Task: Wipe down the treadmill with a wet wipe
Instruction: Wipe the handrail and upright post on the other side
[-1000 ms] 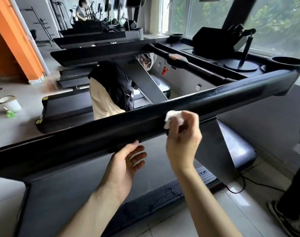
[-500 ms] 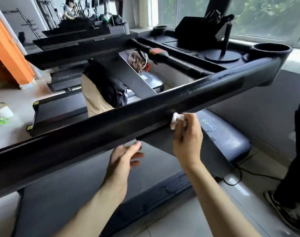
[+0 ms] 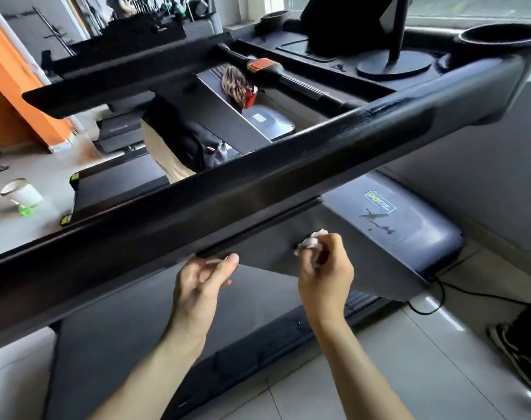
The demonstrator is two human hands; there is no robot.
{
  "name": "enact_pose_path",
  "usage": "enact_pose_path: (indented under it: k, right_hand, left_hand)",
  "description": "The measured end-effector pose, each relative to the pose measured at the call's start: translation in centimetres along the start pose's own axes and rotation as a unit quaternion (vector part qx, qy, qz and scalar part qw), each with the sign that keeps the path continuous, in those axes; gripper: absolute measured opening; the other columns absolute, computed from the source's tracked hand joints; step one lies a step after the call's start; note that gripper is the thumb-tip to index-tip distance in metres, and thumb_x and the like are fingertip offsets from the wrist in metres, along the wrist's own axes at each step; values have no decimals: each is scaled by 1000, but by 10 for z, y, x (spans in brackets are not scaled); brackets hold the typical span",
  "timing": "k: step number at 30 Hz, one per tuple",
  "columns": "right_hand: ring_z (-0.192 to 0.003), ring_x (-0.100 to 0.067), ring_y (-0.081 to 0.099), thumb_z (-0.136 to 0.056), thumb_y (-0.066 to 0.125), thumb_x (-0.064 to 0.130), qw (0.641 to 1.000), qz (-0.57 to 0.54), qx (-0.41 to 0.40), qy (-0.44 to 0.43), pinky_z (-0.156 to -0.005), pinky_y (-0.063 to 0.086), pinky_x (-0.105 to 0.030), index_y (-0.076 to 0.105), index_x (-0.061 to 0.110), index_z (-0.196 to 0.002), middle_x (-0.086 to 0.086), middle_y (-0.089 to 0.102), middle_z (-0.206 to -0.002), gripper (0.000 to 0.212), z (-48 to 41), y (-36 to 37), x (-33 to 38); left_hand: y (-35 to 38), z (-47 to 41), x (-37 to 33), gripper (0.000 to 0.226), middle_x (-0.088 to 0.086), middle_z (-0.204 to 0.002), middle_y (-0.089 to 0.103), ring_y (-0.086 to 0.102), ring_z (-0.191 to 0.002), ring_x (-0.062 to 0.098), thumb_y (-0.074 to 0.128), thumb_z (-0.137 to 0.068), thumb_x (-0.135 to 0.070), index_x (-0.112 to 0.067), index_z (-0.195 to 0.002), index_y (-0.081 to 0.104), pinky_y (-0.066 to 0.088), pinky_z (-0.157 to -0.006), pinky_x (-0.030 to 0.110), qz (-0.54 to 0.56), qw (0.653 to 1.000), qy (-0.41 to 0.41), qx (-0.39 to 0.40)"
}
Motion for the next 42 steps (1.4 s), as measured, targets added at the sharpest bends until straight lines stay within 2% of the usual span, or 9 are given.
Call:
enact_pose_path:
  k: [4, 10, 14, 18, 24, 29, 34, 37, 42]
  right_hand:
    - [-80, -6, 67, -94, 54, 4, 990, -23, -58, 125, -76, 50, -25, 59, 15, -89, 25, 68, -84, 13, -6, -13, -14]
    - [-66, -16, 61, -93, 54, 0, 989, -115, 93, 16, -61, 49, -34, 58, 17, -90, 7, 64, -78, 18, 38, 28, 67]
    - [-64, -8, 55, -92, 60, -8, 973, -153, 173, 24, -61, 42, -20, 67, 10, -90, 11, 61, -74, 19, 43, 12, 71]
    - [-67, -19, 59, -91, 61, -3, 953, -172, 238, 74, -62, 50, -37, 77, 8, -96, -1, 67, -79, 20, 38, -6, 64]
    - [-59, -17, 48, -81, 58, 3, 913, -298, 86, 264, -60, 45, -31, 72, 11, -73, -2, 58, -64, 18, 38, -27, 47]
    - [-72, -24, 67, -96, 48, -1, 883, -335, 1, 330, -67, 58, -33, 61, 6, -86, -15, 70, -84, 18, 49, -18, 49]
    - [-78, -14, 59, -95, 64, 9, 973, -71, -181, 122, -74, 51, -35, 55, 13, -97, -7, 60, -93, 10, 57, -34, 74]
    - [-77, -22, 58, -89, 65, -6, 994, -50, -65, -72, -69, 48, -32, 59, 6, -85, -4, 58, -84, 14, 70, -11, 102]
    - [-83, -18, 59, -94, 68, 5, 999, -38, -8, -2, -72, 48, -31, 61, 9, -87, -2, 57, -90, 11, 49, 26, 65]
  left_hand:
    - [-1, 1, 3, 46, 0, -82, 75, 70, -86, 18, 78, -75, -55, -12, -90, 71, 53, -89, 42, -22, 1000, 2, 4]
    - [-1, 2, -8, 33, -2, -82, 77, 72, -81, 10, 67, -87, -47, -15, -88, 77, 51, -77, 29, -122, 990, 34, 62]
    - [7, 14, -13, 35, 3, -93, 80, 75, -92, 19, 57, -99, -42, -15, -100, 80, 56, -86, 35, -45, 985, -37, 160]
    - [13, 16, -11, 24, 1, -94, 80, 74, -90, 20, 63, -98, -36, -20, -99, 81, 52, -78, 31, 6, 982, -79, 172]
    - [15, 13, 6, 10, 1, -90, 78, 69, -85, 16, 74, -92, -28, -20, -96, 79, 48, -73, 28, 24, 974, -124, 190]
    - [27, 17, 20, 12, 3, -91, 78, 73, -81, 13, 67, -96, -15, -19, -93, 78, 49, -72, 28, 175, 938, -250, 167]
    - [33, 17, 19, 12, 8, -102, 79, 75, -97, 20, 69, -93, -5, -12, -99, 77, 52, -81, 30, 205, 941, -231, 139]
    - [36, 19, 18, 21, 18, -111, 76, 72, -110, 30, 63, -94, -5, -2, -112, 74, 53, -97, 38, 231, 934, -227, 153]
    - [24, 14, 21, 25, 9, -109, 78, 73, -108, 25, 55, -101, -14, -15, -109, 78, 52, -103, 44, 160, 955, -205, 141]
Point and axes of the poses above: each hand's wrist, its own z-axis away from the middle knuckle, its own y-axis out of the palm, x = y × z, the point moved 5 cm from there along -z, towards the middle knuckle
